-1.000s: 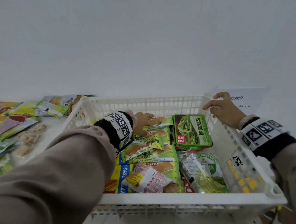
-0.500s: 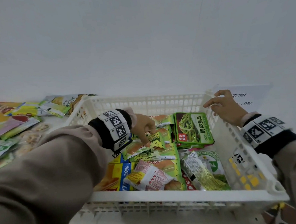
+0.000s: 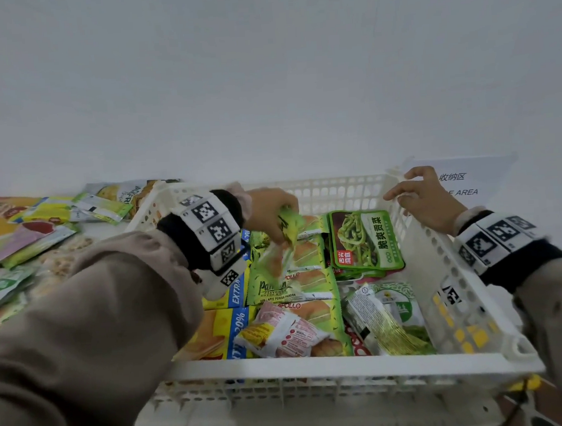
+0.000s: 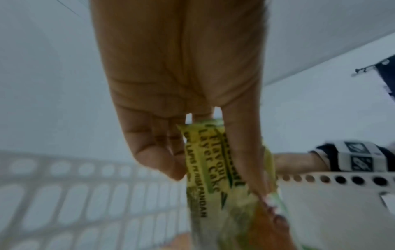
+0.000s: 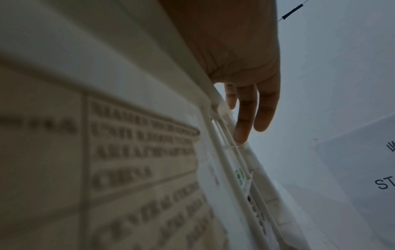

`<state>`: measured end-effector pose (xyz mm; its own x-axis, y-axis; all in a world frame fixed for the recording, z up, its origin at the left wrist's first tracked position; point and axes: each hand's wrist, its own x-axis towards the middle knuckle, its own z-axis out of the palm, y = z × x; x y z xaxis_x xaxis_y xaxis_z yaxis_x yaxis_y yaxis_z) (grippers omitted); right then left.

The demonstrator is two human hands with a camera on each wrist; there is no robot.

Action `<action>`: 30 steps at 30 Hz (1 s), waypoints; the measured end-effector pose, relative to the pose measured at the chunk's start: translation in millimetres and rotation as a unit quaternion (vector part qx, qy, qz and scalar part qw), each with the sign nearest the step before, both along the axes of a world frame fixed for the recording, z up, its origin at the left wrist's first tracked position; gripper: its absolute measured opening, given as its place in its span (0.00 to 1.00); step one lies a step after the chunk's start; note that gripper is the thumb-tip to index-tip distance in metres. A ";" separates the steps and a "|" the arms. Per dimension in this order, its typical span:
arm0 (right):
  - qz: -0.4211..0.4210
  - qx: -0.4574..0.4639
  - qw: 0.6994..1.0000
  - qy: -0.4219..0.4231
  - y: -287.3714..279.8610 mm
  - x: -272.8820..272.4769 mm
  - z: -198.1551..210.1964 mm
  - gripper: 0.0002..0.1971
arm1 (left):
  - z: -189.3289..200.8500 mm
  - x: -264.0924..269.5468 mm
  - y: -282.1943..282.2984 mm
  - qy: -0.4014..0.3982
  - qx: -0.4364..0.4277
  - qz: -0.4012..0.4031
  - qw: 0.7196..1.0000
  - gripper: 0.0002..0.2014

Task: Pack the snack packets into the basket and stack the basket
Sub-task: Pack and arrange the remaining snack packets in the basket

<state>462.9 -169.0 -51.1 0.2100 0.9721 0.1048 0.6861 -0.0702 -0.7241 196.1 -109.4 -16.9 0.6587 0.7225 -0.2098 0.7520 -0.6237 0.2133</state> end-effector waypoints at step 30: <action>0.001 0.000 1.000 -0.018 1.9 1.2 -0.5 0.12 | -52.6 1.2 -12.7 0.155 0.037 -0.141 0.977 0.36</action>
<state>464.2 -167.1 -51.6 0.2050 0.9723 0.1121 0.7120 -0.0696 -0.6987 197.2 -122.1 -69.5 0.7471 0.5418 -0.3851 0.5688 -0.8209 -0.0515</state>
